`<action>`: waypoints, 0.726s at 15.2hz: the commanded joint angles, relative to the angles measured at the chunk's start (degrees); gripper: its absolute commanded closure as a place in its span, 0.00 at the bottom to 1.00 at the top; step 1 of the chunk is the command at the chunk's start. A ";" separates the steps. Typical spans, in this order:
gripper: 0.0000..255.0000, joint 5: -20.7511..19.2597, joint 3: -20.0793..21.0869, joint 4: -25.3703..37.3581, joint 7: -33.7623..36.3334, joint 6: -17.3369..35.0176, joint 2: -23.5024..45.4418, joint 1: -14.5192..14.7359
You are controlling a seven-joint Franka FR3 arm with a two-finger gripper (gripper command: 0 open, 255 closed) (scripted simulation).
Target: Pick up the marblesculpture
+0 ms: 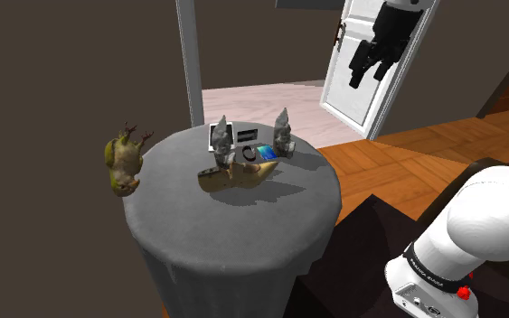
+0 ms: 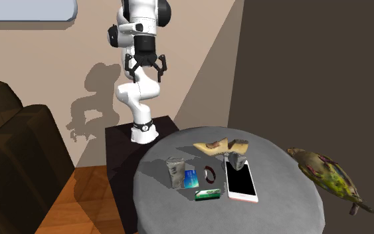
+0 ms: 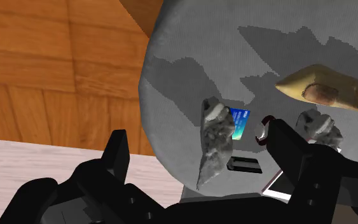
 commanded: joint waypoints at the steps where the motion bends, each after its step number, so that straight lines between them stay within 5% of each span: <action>1: 0.00 0.00 0.00 0.00 0.00 0.00 0.00 0.00; 11: 0.00 0.36 1.66 -6.49 3.61 19.58 12.87 0.03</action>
